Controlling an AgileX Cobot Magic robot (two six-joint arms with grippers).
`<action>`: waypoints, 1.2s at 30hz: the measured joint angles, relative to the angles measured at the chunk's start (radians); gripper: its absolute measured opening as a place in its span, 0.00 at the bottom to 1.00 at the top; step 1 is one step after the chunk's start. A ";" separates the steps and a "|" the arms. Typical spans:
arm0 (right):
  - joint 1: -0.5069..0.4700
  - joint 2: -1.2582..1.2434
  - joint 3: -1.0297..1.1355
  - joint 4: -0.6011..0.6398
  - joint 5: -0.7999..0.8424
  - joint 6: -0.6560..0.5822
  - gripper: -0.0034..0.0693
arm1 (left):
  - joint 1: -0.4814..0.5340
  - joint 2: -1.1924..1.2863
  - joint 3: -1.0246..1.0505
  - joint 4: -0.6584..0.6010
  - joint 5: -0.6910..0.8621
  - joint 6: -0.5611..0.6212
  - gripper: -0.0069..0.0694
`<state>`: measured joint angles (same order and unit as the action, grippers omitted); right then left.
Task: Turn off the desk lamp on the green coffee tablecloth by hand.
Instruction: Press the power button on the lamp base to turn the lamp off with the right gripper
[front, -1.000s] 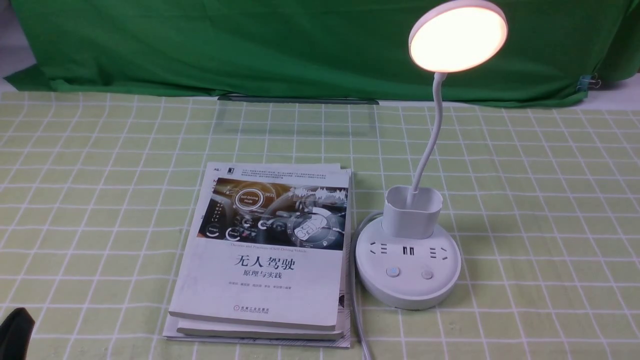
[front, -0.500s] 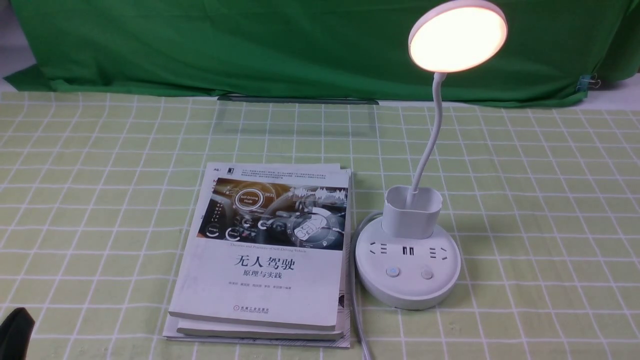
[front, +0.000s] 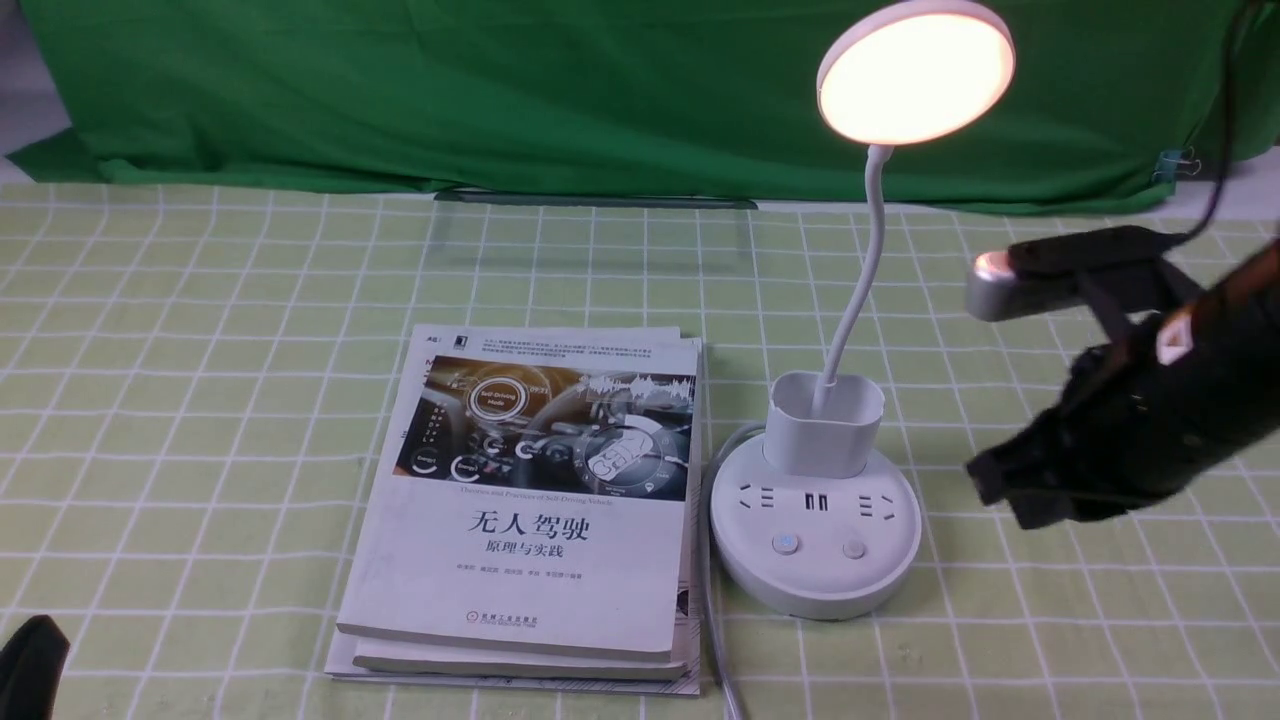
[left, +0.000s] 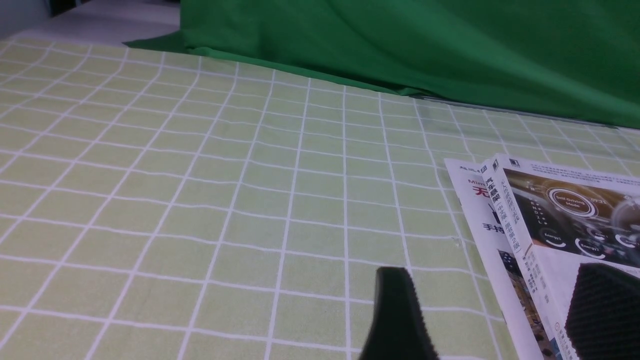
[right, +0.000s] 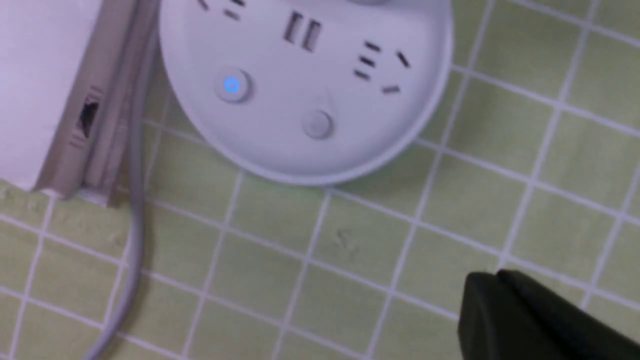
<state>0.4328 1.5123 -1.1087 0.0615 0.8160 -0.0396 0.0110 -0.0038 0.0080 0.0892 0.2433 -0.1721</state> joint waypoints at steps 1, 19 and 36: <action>0.013 0.027 -0.014 0.001 -0.002 -0.001 0.11 | 0.000 0.000 0.000 0.000 0.000 0.000 0.63; 0.092 0.297 -0.146 0.092 -0.053 -0.040 0.11 | 0.000 0.000 0.000 0.000 0.000 0.000 0.63; 0.092 0.381 -0.161 0.085 -0.045 -0.050 0.11 | 0.000 0.000 0.000 0.000 0.000 0.000 0.63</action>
<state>0.5246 1.8929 -1.2702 0.1462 0.7714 -0.0892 0.0110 -0.0038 0.0080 0.0892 0.2433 -0.1721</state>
